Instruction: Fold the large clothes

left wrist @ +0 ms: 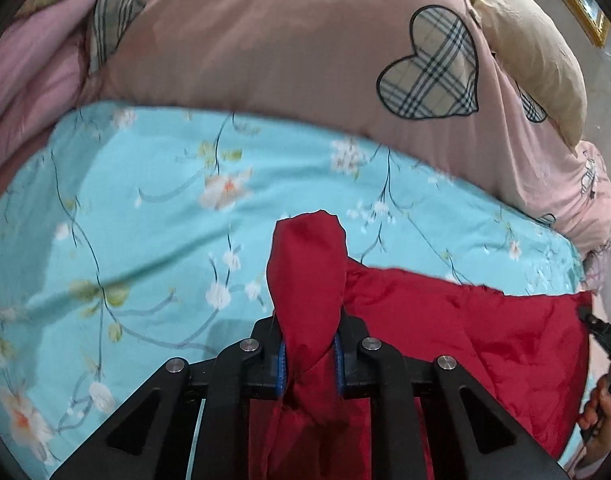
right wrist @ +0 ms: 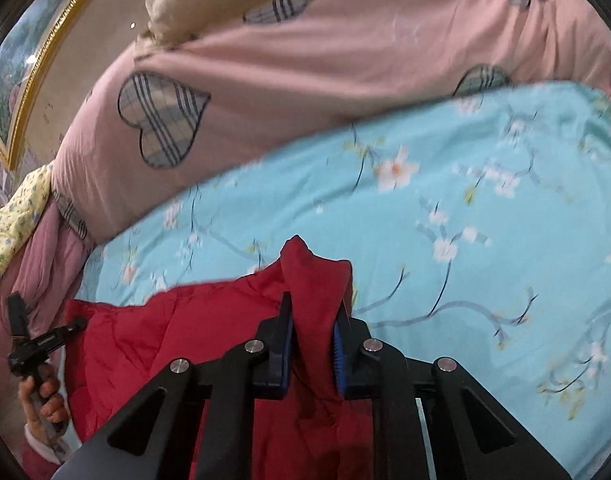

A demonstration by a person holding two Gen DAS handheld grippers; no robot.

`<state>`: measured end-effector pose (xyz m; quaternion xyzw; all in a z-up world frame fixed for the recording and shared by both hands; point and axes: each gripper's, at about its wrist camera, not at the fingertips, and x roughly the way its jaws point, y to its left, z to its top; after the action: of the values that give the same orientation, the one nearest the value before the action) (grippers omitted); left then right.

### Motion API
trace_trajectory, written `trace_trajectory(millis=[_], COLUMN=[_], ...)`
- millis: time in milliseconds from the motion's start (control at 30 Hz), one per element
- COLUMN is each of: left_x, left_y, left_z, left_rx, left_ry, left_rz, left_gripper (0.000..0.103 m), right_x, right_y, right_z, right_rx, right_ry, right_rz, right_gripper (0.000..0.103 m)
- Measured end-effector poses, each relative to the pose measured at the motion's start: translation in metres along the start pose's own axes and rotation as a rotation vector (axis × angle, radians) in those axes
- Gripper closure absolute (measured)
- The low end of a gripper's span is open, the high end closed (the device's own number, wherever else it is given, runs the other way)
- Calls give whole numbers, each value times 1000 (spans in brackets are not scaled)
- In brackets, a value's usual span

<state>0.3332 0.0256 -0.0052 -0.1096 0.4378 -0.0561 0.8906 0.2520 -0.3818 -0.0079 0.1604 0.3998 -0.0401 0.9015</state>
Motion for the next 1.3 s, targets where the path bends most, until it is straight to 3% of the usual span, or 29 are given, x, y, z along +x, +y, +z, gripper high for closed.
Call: trace_trajectory(millis=[133,333,533,767,967,1167,1300], left_x=[21,71,101,119,92,23,-22], left_y=[-3,0,-6,8,25,27,11], left_z=[5,7,6,2,6,-7,-41], left_rx=[-29,-71,-33,-88,-165,-123,-63], left_ry=[44,117,115,149,114,25,4], left_rz=[22,44,76,43,28,37,-34], left_gripper=[87,87,85,77,54,56,56], right_x=[3,45,74,84,83,84,84], right_y=[11,-8,-26,-37,-38,-42,-46], right_z=[7,0,-11,-19,-22,-22,-20], right_rx=[-47,-9,49,88,103,124,146], right_ry=[-38,27,69,94,100,109,108], right_rz=[-81,-147,-172,-175,-189,-204,-222], right_gripper=[88,88,88,88,88,88,87])
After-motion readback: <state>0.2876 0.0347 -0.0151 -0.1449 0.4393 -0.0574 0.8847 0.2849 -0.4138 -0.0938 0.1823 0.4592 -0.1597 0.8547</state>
